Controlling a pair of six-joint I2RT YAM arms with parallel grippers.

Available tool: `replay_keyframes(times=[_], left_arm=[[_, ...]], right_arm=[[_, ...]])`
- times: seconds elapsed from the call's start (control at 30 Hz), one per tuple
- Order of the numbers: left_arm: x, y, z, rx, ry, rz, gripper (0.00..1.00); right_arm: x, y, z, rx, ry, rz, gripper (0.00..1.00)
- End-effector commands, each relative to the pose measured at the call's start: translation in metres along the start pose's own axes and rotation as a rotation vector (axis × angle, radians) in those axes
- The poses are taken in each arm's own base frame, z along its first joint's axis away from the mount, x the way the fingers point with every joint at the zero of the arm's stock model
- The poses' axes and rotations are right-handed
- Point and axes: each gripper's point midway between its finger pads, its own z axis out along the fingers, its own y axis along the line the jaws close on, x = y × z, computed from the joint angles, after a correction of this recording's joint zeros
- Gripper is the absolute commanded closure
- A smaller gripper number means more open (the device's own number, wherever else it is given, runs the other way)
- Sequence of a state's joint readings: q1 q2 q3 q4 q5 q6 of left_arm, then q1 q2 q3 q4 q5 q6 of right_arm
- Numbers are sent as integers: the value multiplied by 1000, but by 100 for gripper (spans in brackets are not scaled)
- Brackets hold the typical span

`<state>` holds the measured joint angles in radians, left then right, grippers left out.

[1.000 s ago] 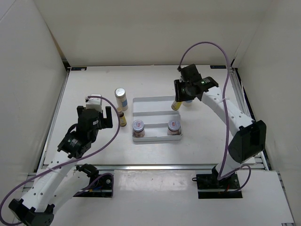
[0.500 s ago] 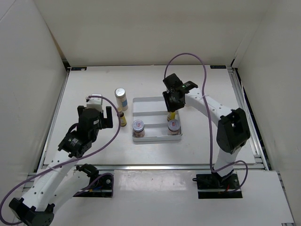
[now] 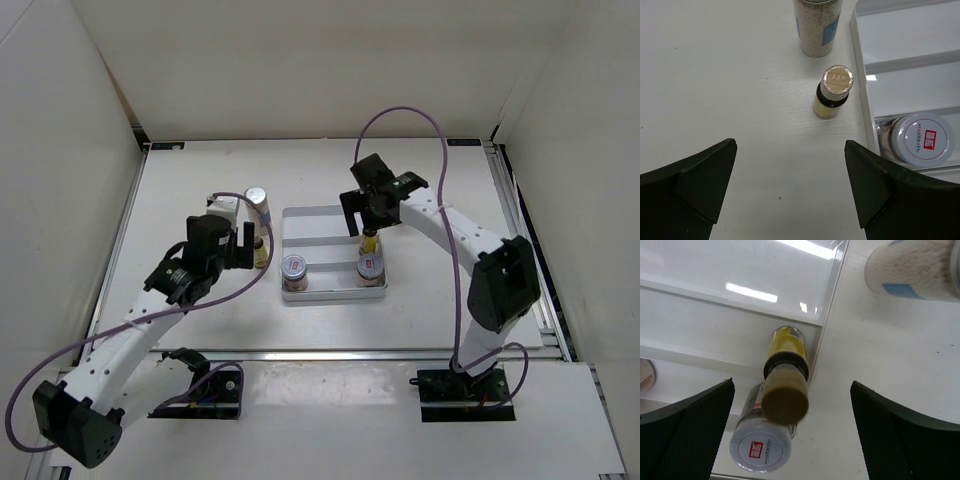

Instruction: Organize the condiment bottles

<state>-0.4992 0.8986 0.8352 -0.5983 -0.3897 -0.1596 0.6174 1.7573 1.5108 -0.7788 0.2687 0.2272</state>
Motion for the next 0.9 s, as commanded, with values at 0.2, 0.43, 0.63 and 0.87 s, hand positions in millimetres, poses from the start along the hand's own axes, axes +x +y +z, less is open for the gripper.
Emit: replay_keyframes(times=[0.2, 0.43, 0.63, 0.87], left_arm=[[-61, -42, 26, 139, -104, -50, 0], [-24, -54, 73, 107, 48, -46, 0], [-2, -45, 95, 77, 98, -79, 7], [-5, -45, 111, 108, 109, -108, 39]], right_arm=[[-53, -16, -108, -46, -303, 47, 0], [-38, -13, -124, -98, -311, 43, 0], [-32, -11, -129, -122, -314, 40, 0], [-30, -14, -136, -122, -325, 32, 0]])
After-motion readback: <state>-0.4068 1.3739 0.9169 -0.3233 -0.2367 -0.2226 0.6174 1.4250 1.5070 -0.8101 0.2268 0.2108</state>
